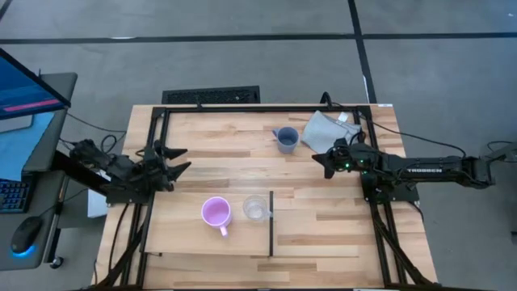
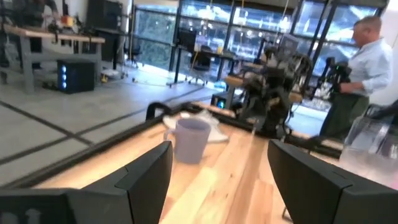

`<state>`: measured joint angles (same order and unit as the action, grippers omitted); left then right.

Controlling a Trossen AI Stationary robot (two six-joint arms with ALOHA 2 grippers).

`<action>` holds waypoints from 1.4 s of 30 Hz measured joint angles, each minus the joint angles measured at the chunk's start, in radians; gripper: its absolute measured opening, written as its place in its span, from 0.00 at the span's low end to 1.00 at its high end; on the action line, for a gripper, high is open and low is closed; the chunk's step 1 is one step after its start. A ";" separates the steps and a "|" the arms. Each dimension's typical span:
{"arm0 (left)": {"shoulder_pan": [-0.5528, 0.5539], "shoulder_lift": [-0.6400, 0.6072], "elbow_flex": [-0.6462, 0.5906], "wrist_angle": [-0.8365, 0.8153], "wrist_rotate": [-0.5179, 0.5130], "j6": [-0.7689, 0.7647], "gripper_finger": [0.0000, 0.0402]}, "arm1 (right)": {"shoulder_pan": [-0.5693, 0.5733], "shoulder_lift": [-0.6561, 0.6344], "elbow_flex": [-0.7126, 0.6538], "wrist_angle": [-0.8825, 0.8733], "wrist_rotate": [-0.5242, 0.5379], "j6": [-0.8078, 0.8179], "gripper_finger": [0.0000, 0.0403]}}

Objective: Stack small to large cups/mugs on shelf
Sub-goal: Put the gray mug on the shelf

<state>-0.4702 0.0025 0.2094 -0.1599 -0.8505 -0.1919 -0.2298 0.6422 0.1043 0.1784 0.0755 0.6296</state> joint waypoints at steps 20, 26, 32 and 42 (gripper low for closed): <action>0.000 0.002 -0.001 0.016 -0.012 0.006 0.64 | 0.000 0.000 0.004 0.263 -0.020 -0.047 0.06; 0.000 0.002 -0.001 0.017 -0.038 0.106 0.64 | 0.000 0.004 0.127 0.246 -0.026 -0.216 0.04; 0.000 0.002 0.000 0.017 -0.186 0.192 0.64 | -0.001 0.043 0.250 0.216 -0.025 -0.308 0.04; 0.000 0.002 0.000 0.017 -0.281 0.207 0.64 | 0.001 0.248 0.440 -0.161 -0.023 -0.365 0.03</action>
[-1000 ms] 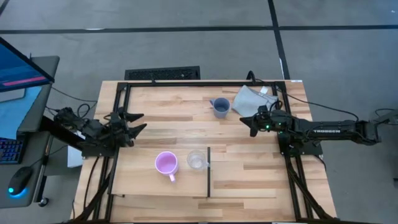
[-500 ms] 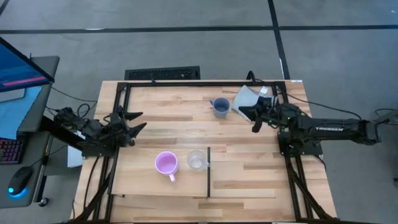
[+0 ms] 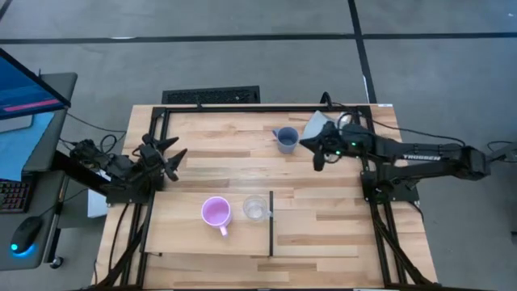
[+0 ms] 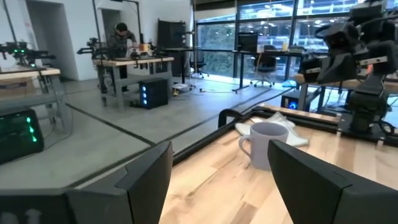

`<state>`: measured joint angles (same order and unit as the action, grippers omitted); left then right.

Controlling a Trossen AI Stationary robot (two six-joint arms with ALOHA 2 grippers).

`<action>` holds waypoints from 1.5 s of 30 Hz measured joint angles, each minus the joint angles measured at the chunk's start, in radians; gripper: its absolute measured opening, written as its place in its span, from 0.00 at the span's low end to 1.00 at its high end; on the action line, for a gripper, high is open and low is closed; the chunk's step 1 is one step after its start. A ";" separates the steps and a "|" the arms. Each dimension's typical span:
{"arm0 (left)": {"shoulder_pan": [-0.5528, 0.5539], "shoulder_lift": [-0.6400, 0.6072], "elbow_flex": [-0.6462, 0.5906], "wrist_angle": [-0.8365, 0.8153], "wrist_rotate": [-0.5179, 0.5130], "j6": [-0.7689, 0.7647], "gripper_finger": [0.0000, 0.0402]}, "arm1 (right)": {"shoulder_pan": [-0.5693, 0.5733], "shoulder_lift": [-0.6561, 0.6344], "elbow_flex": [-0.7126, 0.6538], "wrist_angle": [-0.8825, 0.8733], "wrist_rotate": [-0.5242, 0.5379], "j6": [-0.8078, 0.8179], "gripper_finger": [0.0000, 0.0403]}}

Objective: Stack small to large cups/mugs on shelf
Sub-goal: Put the gray mug on the shelf

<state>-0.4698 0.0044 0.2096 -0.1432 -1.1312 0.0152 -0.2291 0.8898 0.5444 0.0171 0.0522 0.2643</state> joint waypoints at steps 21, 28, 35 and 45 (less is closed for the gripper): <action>0.000 0.000 0.000 0.000 -0.017 -0.062 0.64 | -0.059 0.267 0.229 -0.153 -0.003 -0.195 0.18; 0.000 0.000 0.000 -0.001 -0.017 -0.064 0.64 | -0.081 0.311 0.229 -0.167 -0.003 -0.196 0.32; 0.000 0.000 0.000 -0.001 -0.019 -0.063 0.64 | -0.081 0.307 0.229 -0.199 -0.003 -0.193 0.45; 0.000 0.000 0.000 -0.002 -0.022 -0.062 0.64 | -0.057 0.309 0.229 -0.200 -0.003 -0.218 0.50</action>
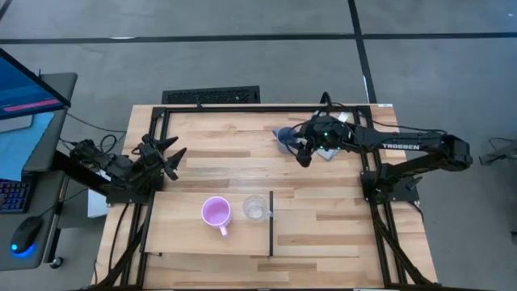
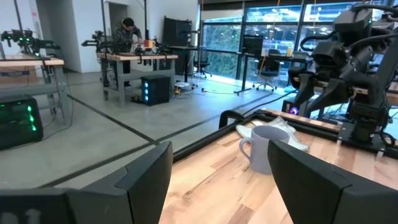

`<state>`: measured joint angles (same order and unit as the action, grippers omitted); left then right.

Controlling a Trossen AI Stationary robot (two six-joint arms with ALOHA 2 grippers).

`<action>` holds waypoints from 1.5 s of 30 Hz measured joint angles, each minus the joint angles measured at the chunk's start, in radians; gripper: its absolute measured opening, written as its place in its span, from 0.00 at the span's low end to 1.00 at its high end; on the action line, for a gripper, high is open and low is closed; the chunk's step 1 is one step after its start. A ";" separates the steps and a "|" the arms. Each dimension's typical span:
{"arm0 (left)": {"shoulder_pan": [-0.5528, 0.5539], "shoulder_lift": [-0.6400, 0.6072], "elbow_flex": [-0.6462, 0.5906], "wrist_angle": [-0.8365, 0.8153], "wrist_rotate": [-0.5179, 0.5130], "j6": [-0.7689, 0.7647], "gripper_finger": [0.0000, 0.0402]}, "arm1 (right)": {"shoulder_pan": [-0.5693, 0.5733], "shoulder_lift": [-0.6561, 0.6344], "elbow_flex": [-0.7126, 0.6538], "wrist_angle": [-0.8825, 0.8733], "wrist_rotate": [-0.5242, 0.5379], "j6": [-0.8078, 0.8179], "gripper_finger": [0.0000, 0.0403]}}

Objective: Stack small to large cups/mugs on shelf
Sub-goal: Put the gray mug on the shelf

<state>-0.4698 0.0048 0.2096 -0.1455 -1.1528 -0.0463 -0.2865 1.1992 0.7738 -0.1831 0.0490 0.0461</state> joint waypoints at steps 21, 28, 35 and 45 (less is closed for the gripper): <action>0.000 0.000 0.000 0.000 -0.031 0.001 0.64 | -0.004 0.002 0.000 -0.100 -0.003 -0.064 0.32; 0.000 0.000 0.000 0.000 -0.032 0.001 0.64 | 0.011 0.139 0.109 -0.133 -0.026 -0.072 0.30; 0.000 0.000 0.001 -0.007 -0.032 0.000 0.64 | -0.011 0.279 0.252 -0.275 -0.026 -0.158 0.30; 0.000 0.000 0.001 -0.053 -0.033 -0.002 0.64 | -0.023 0.393 0.327 -0.366 -0.031 -0.178 0.30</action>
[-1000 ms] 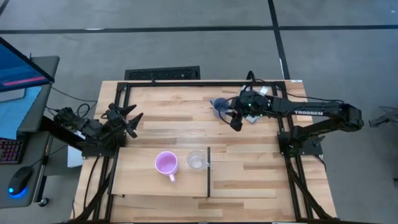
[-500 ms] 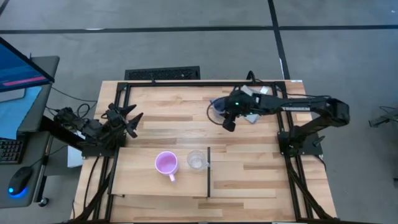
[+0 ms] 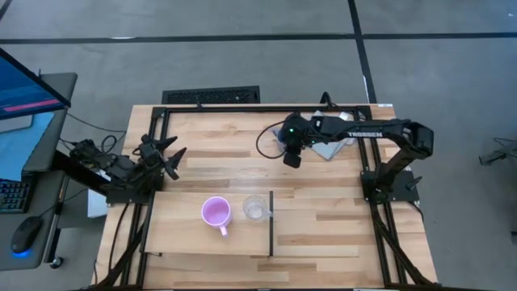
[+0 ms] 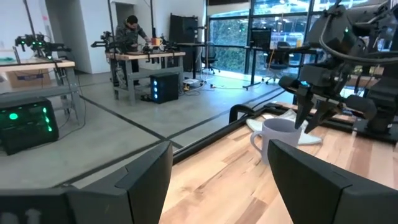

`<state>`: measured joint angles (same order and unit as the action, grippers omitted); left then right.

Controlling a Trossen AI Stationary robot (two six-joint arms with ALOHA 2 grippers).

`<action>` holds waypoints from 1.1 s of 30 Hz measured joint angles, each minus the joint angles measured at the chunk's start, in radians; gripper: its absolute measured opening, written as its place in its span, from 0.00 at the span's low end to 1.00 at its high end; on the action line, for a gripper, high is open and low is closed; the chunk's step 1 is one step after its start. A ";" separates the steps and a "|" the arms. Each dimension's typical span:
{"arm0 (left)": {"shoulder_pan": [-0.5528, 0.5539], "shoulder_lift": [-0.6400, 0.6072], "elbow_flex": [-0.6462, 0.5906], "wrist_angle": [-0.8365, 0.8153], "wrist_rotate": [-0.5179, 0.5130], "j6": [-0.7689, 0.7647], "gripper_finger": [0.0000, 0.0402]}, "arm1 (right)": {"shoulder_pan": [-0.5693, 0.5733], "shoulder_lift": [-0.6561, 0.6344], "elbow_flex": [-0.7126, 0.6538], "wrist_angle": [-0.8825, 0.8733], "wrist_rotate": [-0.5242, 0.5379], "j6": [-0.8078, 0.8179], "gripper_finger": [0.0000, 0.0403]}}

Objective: Stack small to large cups/mugs on shelf
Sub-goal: Put the gray mug on the shelf

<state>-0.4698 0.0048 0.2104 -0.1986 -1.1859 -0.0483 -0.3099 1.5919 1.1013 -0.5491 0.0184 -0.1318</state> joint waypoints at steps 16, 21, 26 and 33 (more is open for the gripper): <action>0.000 0.000 0.000 -0.031 0.000 -0.001 0.64 | -0.040 0.030 0.002 -0.037 -0.017 -0.023 0.30; 0.000 0.000 0.000 -0.037 0.000 -0.011 0.64 | -0.042 0.061 0.004 -0.008 -0.019 -0.034 0.29; 0.000 0.000 0.000 -0.055 -0.003 -0.026 0.64 | -0.047 0.065 0.005 0.006 -0.022 -0.037 0.22; 0.000 0.000 0.000 -0.060 -0.005 -0.042 0.64 | -0.055 0.064 0.005 -0.003 -0.029 -0.052 0.04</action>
<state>-0.4698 0.0048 0.2104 -0.2584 -1.1908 -0.0906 -0.3653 1.6562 1.1061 -0.5523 -0.0103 -0.1833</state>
